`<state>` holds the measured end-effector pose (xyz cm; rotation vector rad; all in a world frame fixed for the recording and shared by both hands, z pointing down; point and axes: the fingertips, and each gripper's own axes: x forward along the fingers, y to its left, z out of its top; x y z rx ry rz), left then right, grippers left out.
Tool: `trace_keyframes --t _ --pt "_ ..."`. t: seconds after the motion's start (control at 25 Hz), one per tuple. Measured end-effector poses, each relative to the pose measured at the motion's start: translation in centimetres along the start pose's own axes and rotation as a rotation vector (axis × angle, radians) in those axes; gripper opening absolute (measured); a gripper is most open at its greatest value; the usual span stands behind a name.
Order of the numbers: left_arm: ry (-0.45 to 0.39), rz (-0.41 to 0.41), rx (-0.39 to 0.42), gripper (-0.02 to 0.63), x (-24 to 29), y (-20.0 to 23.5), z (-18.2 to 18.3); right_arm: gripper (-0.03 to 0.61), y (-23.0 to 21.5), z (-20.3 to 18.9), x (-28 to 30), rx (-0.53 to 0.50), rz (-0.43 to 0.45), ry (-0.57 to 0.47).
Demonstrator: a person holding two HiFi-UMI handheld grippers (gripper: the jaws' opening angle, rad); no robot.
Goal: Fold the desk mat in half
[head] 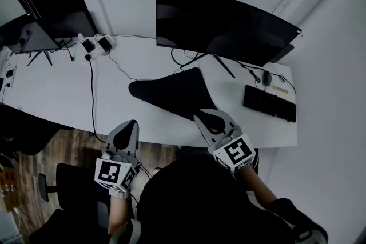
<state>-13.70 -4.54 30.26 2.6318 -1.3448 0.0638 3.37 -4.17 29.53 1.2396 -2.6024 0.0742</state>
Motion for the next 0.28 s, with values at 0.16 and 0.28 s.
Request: trace_keyframes --t 0.16,0.28 --pt "0.002 0.012 -0.003 0.009 0.13 0.06 -0.18 0.041 -0.12 -0.04 0.01 -0.035 0.013 0.026" --pt "0.008 0.024 -0.006 0.009 0.3 0.11 -0.17 0.041 -0.35 -0.34 0.07 -0.027 0.019 0.015"
